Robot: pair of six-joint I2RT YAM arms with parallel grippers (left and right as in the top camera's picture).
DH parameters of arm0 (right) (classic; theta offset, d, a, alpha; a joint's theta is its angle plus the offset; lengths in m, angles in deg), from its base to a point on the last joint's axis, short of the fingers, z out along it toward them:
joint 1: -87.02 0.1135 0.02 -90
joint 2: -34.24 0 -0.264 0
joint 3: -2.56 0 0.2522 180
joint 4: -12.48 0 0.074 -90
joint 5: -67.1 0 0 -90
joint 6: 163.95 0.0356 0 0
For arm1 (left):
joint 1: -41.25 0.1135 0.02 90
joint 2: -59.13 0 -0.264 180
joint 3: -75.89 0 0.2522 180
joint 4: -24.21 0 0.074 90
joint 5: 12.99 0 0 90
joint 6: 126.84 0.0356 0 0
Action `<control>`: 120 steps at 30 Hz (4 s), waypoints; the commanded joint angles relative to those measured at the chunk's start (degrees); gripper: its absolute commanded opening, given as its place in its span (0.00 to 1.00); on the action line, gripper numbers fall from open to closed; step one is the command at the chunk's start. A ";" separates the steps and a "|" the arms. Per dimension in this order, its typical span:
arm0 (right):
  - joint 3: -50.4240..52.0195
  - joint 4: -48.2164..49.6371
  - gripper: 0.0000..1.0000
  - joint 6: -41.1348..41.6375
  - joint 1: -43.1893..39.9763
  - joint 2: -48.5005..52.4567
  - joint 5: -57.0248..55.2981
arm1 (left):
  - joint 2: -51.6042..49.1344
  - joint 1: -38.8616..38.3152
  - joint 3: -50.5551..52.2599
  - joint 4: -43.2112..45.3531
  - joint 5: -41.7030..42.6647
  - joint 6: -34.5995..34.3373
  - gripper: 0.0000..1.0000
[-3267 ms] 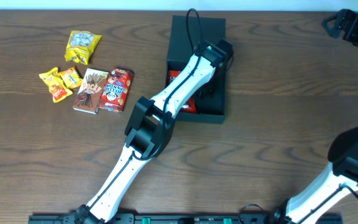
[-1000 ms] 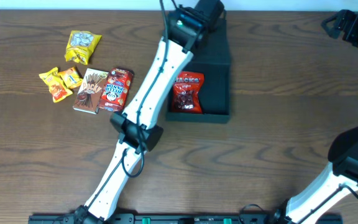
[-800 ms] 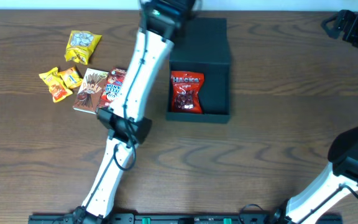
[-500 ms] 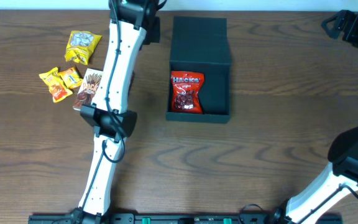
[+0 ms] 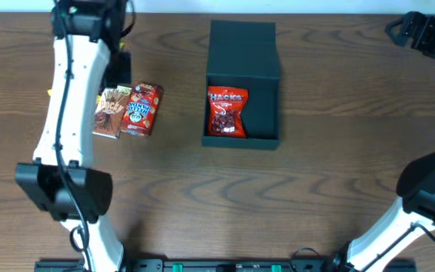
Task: Pack container
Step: 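Move left gripper over the brown Pocky box, then grasp the brown Pocky box with the left gripper and lift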
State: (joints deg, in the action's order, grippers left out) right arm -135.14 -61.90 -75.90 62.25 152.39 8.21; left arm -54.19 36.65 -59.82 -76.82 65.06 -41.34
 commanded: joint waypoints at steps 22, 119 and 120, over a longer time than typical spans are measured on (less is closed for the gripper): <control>0.13 2.21 0.99 -4.17 0.44 -0.17 0.42 | 0.83 6.21 36.02 37.77 10.08 13.49 0.85; 0.13 -0.57 0.99 -2.82 3.10 -0.17 0.42 | -10.32 7.45 35.23 42.97 17.51 20.72 0.80; 0.13 -0.52 0.99 -2.82 3.10 -0.17 0.42 | -10.32 7.45 35.21 43.04 17.51 20.72 0.80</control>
State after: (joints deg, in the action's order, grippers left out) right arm -135.14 -62.34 -78.98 64.81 152.39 8.19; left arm -62.71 44.12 -23.91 -33.91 83.03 -19.76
